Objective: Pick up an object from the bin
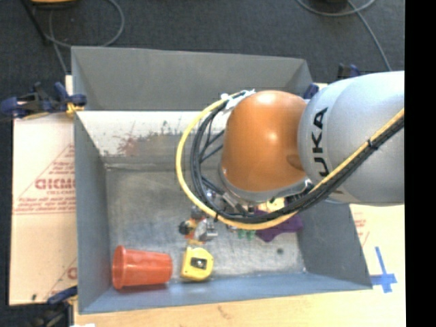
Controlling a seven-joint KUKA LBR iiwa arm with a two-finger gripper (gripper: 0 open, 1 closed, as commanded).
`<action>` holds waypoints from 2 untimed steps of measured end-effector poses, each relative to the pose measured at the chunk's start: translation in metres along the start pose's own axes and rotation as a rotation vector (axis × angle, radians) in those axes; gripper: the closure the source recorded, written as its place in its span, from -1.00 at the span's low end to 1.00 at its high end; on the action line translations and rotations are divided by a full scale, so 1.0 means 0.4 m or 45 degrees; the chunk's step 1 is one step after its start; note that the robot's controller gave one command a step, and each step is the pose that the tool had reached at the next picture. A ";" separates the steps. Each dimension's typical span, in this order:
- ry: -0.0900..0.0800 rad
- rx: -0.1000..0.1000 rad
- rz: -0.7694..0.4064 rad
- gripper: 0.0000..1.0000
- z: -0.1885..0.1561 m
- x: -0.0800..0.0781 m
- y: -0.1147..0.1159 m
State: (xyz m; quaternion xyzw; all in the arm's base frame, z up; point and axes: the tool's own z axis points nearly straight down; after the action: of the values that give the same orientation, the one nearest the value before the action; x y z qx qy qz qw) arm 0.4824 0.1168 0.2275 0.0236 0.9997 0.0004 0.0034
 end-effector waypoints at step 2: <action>0.025 -0.002 -0.003 1.00 0.375 0.022 -0.091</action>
Offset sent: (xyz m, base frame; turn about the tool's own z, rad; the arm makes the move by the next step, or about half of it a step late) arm 0.0000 0.0000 0.0000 0.0000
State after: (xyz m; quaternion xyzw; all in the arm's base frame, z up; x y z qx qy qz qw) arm 0.4728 0.0809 0.0774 0.0223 0.9997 0.0015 -0.0064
